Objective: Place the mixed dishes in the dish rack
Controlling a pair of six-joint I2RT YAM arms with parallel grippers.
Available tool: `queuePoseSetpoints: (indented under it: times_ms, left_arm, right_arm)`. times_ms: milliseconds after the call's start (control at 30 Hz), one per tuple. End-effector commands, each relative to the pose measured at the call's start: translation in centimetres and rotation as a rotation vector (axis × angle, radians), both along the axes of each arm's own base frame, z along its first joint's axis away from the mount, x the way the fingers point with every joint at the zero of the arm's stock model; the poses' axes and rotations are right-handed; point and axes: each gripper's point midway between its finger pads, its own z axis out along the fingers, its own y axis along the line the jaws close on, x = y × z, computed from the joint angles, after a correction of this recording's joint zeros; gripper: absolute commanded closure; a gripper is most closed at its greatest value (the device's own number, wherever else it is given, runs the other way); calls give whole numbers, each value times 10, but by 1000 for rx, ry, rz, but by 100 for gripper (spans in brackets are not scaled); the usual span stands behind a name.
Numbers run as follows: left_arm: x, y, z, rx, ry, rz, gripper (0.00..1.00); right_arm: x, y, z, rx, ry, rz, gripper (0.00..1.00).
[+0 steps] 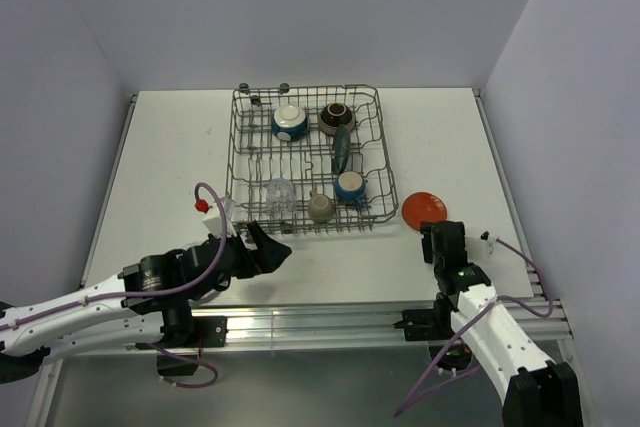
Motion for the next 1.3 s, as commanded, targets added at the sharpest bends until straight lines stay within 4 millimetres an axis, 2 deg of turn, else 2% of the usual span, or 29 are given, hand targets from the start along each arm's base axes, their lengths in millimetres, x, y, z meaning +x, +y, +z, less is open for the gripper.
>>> queuePoseSetpoints:
  times_ms: [0,33,267,367,500,633,900,1133,1167,1233,1267]
  left_arm:
    - [1,2,4,-20,-10,8,1]
    - [1,2,4,-23,-11,8,1]
    - [0,12,5,-28,-12,23,1]
    - [-1,16,4,-28,-9,30,1]
    - [-1,20,4,-34,-10,38,1]
    - [-2,21,4,-36,-8,39,1]
    - [-2,20,5,-44,-11,37,1]
    - [-2,15,0,-37,-3,28,2]
    - [-2,15,0,-38,-3,28,2]
    - [-2,14,0,-40,-2,27,2]
    - [-2,14,0,-39,-2,29,2]
  right_arm:
    - [-12,-16,-18,-57,104,-64,44]
    - [-12,-17,-19,-61,113,-68,50]
    - [-8,-20,-19,-84,126,-83,59]
    - [-6,-20,-19,-98,133,-74,70]
    - [0,-21,-14,-130,137,-51,100]
    - [9,-23,0,-173,120,-35,100]
    - [21,-29,55,-277,1,10,100]
    - [25,-33,123,-366,-109,40,100]
    - [26,-33,137,-376,-128,43,100]
    - [27,-32,153,-405,-144,67,100]
    - [30,-29,171,-407,-177,84,100]
